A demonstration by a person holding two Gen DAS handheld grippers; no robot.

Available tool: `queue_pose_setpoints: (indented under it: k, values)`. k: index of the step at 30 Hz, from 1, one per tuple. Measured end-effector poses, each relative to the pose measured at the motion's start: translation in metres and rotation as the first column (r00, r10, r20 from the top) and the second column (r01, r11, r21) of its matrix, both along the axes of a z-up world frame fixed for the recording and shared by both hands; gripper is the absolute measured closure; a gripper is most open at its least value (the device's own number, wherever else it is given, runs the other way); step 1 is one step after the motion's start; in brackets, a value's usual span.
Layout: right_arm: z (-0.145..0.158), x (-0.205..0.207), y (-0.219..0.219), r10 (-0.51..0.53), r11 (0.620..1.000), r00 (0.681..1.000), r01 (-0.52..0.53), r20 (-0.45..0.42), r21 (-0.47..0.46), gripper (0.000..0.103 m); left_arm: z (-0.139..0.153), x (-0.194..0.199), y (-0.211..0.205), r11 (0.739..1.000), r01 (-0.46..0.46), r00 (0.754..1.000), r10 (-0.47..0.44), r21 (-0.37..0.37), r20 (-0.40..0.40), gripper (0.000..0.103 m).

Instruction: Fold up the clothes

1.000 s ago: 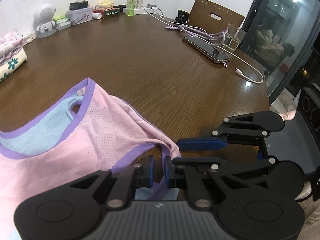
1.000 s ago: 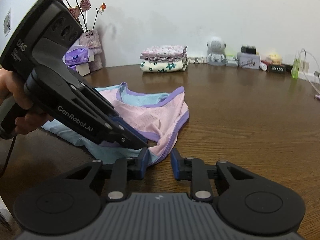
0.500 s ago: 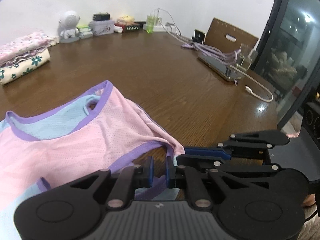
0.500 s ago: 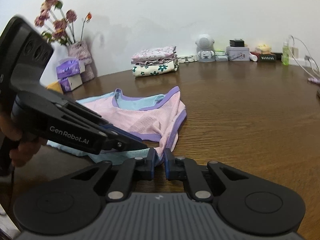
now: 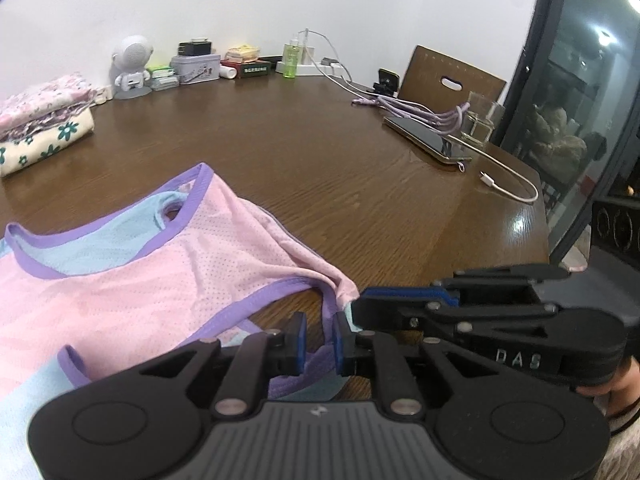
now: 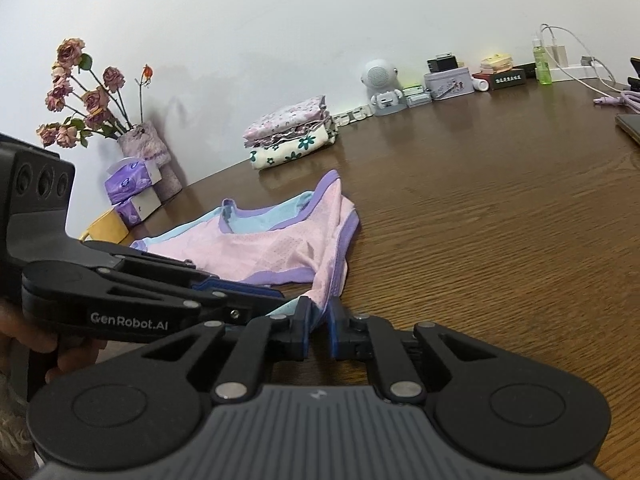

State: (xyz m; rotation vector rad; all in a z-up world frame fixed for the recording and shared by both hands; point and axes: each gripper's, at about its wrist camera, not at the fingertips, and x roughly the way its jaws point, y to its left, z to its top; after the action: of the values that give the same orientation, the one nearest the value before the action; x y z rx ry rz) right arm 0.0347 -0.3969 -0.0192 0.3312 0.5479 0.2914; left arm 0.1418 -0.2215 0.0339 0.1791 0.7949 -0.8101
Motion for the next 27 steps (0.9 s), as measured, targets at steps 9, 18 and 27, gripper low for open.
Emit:
queue_pose_setpoints:
  k: [9,18,27]
  values:
    - [0.008,0.015,-0.004,-0.022,0.997,1.0,0.022,-0.005,0.07,0.092,0.0,-0.006,-0.007,1.0,0.008,0.999,-0.009,0.026,0.047,0.085]
    - [-0.002,0.017,-0.007,-0.064,0.995,0.997,0.068,-0.051,0.075,0.094,-0.002,-0.013,-0.019,0.997,0.028,0.992,-0.037,0.077,0.118,0.079]
    - [-0.006,0.019,-0.017,-0.063,0.985,0.996,0.073,-0.068,0.156,0.096,-0.006,-0.007,-0.018,0.997,0.073,0.994,-0.074,0.022,0.083,0.098]
